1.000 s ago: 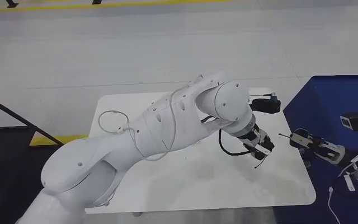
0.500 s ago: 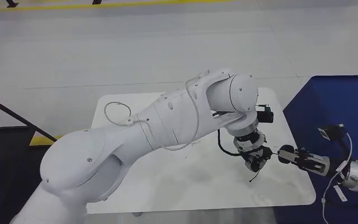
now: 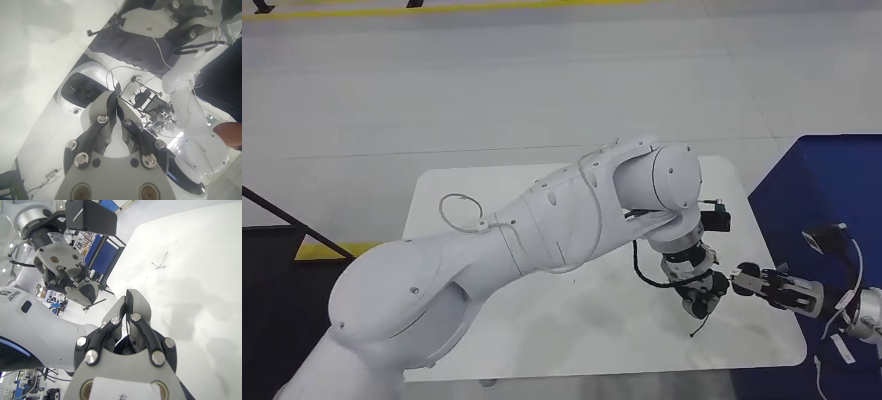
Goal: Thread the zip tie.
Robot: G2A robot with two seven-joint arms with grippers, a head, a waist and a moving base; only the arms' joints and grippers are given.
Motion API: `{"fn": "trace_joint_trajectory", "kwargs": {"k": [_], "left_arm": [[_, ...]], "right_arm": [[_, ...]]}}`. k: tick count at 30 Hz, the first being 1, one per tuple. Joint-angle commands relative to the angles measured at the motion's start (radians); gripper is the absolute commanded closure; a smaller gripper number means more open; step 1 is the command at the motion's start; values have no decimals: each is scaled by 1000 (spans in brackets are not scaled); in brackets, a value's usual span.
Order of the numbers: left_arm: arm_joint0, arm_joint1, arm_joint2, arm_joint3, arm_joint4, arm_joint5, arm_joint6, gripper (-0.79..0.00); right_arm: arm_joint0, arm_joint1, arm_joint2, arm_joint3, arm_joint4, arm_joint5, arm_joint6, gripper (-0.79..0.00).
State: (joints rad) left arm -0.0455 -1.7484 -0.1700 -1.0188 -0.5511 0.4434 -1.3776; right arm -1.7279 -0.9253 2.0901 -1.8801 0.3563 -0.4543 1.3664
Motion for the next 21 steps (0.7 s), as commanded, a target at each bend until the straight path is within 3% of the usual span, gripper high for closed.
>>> {"fn": "trace_joint_trajectory", "kwargs": {"k": [1, 5, 21], "left_arm": [[8, -13, 0, 35, 0, -1, -1, 0], [14, -34, 0, 71, -12, -12, -12, 0], [14, -34, 0, 71, -12, -12, -12, 0]], "right_arm": [[-5, 7, -3, -8, 1, 15, 15, 0], [-5, 19, -10, -10, 0, 28, 28, 0], [-5, 19, -10, -10, 0, 28, 28, 0]]}}
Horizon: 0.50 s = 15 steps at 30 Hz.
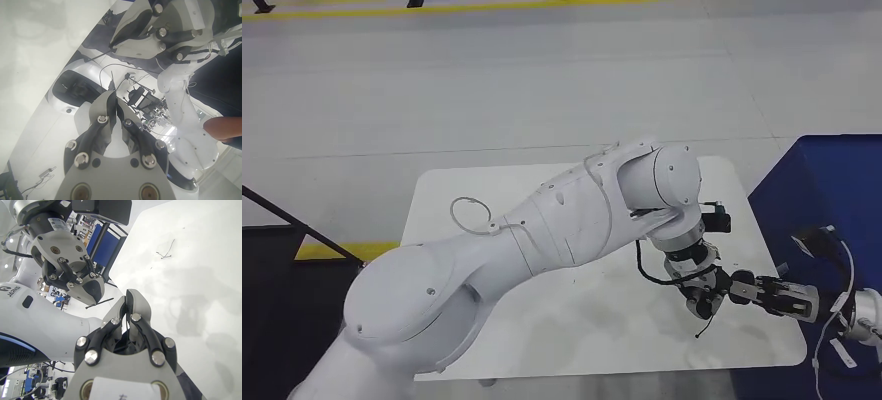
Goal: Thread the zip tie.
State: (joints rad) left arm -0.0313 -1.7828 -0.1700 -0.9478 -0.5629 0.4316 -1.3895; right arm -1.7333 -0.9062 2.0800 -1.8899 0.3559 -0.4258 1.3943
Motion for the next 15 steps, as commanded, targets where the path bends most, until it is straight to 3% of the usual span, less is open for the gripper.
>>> {"fn": "trace_joint_trajectory", "kwargs": {"k": [1, 15], "left_arm": [[4, 0, 0, 1, 1, 0, 8, 0], [42, 45, 0, 11, 3, 22, 23, 0]], "right_arm": [[0, 0, -1, -1, -1, 2, -6, 0], [-38, 14, 21, 1, 31, -16, -16, 0]]}}
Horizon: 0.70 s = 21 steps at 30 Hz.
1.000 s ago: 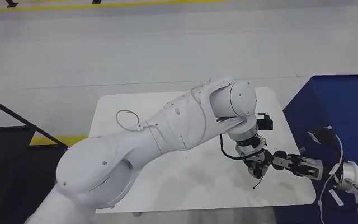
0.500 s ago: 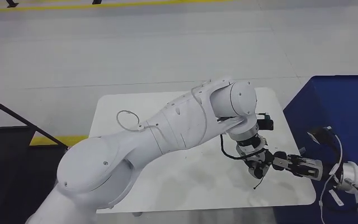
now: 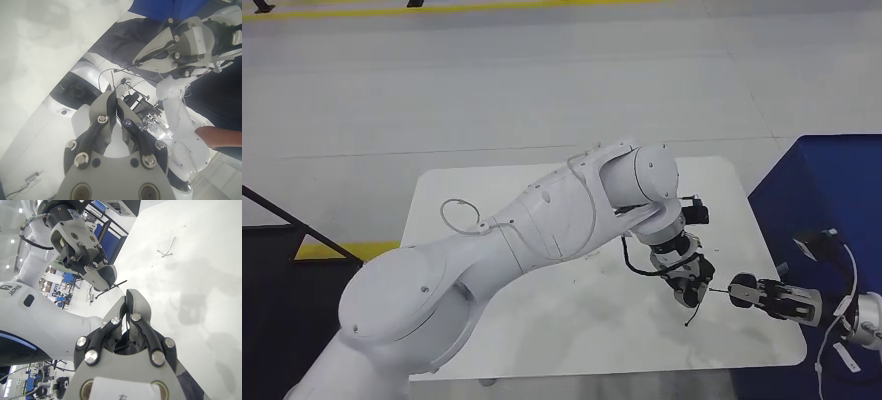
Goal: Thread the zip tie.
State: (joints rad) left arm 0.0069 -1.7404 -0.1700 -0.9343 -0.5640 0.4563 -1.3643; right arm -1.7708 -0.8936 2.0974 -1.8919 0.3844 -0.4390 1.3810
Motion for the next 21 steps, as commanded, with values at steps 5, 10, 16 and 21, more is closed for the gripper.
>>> {"fn": "trace_joint_trajectory", "kwargs": {"k": [5, 10, 16, 21], "left_arm": [[22, 9, 0, -27, 21, -4, -4, 0], [20, 11, 0, -50, 8, -16, -16, 0], [21, 12, 0, -65, 8, -10, -10, 0], [31, 8, 0, -46, 15, -15, -15, 0]], "right_arm": [[-8, 4, 12, 13, -2, -20, -20, 0], [-22, 6, 6, 1, -14, -30, -31, 0], [-41, 7, -13, -18, -32, -36, -46, 0], [-53, 8, -14, -29, -27, -47, -47, 0]]}}
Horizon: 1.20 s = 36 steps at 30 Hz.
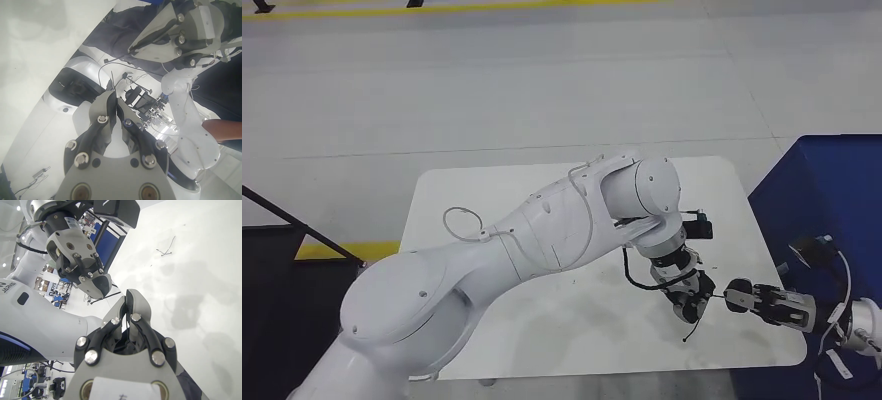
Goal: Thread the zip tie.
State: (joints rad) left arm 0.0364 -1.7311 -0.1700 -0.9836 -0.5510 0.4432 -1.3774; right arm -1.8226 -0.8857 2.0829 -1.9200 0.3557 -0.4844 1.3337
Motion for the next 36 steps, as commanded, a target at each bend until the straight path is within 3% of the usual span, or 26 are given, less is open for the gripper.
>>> {"fn": "trace_joint_trajectory", "kwargs": {"k": [1, 36], "left_arm": [[2, -2, 0, 6, 2, -2, -2, 0], [-4, -52, 0, 91, 11, -23, -23, 0]], "right_arm": [[-3, 1, 1, -2, 2, -2, 0, 0], [2, 33, -7, 20, 25, -2, 0, 0]]}}
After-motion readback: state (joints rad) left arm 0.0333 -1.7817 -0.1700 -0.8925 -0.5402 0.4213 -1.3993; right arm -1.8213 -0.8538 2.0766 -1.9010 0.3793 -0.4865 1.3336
